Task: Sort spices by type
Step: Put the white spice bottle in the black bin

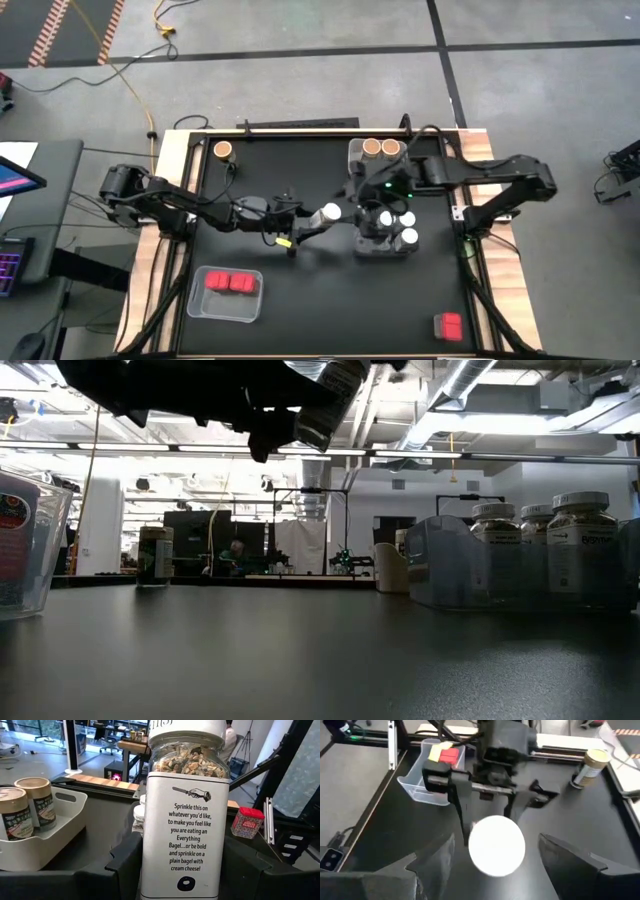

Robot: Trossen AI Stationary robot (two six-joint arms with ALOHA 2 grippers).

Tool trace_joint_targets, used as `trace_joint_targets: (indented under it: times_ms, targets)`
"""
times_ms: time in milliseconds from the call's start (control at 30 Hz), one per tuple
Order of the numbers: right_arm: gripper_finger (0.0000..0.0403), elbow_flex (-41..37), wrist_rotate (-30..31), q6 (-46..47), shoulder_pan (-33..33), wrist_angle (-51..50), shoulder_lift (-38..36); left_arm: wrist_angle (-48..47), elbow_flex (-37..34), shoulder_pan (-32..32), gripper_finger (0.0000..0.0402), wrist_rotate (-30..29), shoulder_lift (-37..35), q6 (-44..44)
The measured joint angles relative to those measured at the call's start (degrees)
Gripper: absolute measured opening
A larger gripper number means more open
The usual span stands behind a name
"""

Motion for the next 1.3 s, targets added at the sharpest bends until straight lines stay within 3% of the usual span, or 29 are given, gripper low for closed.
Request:
trace_joint_targets:
  times_ms: [467,1300]
  targets:
    - [0.0318,9.8,-0.2,-4.4,-0.1,-10.5,11.7,0.0,0.0,0.0,0.0210,0.0,0.0,1.9]
    - [0.0292,9.9,-1.8,-5.9,-0.5,-11.1,12.4,-1.6,0.0,0.1,0.0210,-0.6,0.0,1.6]
